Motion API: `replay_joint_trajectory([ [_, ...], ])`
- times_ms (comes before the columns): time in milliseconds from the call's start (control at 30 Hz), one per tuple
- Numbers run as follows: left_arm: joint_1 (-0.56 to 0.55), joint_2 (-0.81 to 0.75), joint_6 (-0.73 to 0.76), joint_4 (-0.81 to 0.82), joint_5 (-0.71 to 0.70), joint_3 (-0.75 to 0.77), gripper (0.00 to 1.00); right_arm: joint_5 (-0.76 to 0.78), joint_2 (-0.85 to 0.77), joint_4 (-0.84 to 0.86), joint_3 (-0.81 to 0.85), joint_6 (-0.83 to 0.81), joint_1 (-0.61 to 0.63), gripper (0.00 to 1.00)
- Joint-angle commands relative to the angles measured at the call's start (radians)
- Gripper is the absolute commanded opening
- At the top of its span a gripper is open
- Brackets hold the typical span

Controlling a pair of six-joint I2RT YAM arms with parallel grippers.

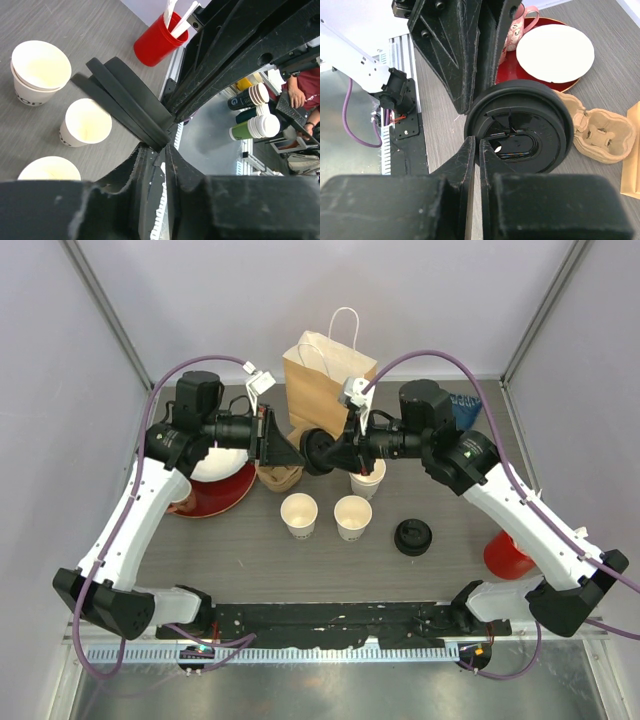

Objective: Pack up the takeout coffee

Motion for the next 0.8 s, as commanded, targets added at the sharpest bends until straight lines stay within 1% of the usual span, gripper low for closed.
replay_joint_trajectory([
  [0, 0.006, -0.001, -0.009, 0.058, 0.010, -0.005, 0.16, -0.020, -0.036, 0.049, -0.006, -0.014, 0.003, 0.01],
  [33, 0.006, -0.001, -0.009, 0.058, 0.013, -0.006, 0.13, -0.022, -0.036, 0.050, -0.008, -0.015, 0.005, 0.01],
  [67, 0.006, -0.002, -0.009, 0.058, 0.013, -0.010, 0.06, -0.020, -0.036, 0.050, -0.009, -0.015, 0.005, 0.01],
  [133, 0.006, -0.003, -0.009, 0.058, 0.015, -0.013, 0.00, -0.020, -0.038, 0.050, -0.012, -0.017, 0.003, 0.01],
  [433, 0.014, -0.006, -0.004, 0.064, -0.007, -0.036, 0.00, 0.026, -0.045, 0.056, -0.031, -0.020, 0.005, 0.01],
  [633, 0.019, -0.007, 0.051, 0.031, -0.088, -0.056, 0.00, 0.082, -0.045, 0.047, -0.049, -0.011, 0.003, 0.01],
  [767, 0.022, -0.007, 0.059, 0.028, -0.107, -0.079, 0.00, 0.087, -0.033, 0.047, -0.058, -0.006, 0.003, 0.01],
])
